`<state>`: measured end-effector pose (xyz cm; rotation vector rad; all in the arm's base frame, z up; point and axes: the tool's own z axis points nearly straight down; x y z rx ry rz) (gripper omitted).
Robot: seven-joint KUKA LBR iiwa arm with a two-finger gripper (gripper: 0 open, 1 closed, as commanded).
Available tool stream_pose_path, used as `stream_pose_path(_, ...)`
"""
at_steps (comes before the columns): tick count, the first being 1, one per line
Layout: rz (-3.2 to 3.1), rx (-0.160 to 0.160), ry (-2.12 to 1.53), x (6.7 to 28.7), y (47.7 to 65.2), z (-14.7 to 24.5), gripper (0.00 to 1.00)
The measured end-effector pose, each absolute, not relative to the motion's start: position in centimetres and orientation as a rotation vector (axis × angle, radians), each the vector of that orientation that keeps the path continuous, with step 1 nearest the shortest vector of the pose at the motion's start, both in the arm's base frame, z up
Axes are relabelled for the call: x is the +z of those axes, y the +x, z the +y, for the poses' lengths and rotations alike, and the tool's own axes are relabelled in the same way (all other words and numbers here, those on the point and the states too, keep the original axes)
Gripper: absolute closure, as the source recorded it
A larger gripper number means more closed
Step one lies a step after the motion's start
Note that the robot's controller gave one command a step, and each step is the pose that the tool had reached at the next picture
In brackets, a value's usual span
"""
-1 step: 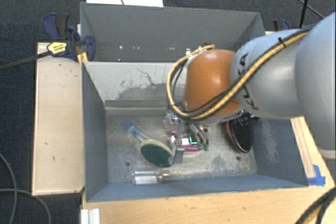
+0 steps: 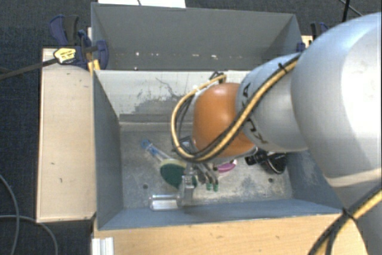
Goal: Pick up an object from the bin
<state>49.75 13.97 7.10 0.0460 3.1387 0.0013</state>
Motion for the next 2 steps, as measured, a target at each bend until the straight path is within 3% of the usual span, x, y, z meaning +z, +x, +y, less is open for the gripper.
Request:
stream_pose_path(1, 3.132, 0.004, 0.057, 7.4, 50.0, 13.9, 1.00)
stream_pose_path(2, 3.139, 0.005, 0.111, 7.2, 54.1, 12.9, 1.00)
